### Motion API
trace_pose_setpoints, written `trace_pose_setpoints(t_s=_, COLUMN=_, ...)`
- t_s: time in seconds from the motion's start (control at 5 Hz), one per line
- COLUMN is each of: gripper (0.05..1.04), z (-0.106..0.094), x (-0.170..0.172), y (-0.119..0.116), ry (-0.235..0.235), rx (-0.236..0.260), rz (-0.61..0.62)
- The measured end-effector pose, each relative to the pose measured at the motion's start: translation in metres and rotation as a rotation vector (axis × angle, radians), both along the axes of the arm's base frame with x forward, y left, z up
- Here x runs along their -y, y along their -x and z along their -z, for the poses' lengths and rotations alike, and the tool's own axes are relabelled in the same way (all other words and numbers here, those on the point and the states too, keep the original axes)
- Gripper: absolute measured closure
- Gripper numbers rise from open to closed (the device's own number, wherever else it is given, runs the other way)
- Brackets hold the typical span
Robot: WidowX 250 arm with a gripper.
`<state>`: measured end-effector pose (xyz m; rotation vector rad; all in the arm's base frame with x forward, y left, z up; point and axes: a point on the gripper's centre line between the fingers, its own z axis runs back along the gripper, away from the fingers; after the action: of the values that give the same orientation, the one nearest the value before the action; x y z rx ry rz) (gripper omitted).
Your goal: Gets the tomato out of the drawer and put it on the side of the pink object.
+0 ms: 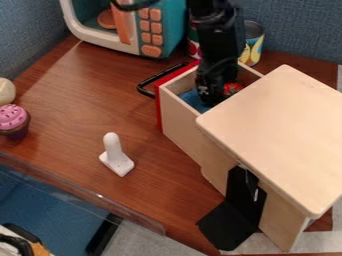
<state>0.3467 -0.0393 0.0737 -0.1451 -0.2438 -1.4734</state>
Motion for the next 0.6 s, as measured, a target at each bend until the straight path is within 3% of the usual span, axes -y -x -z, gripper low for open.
trace_pose_setpoints(t_s=0.4, gripper=0.084, z=0.014, x=0.002, y=-0.006, ry=-0.046, rx=-0.010, rz=-0.009)
trace_pose_setpoints(t_s=0.6, gripper=0.140, z=0.019, x=0.001, y=-0.014, ry=-0.053, rx=-0.008, rz=-0.017)
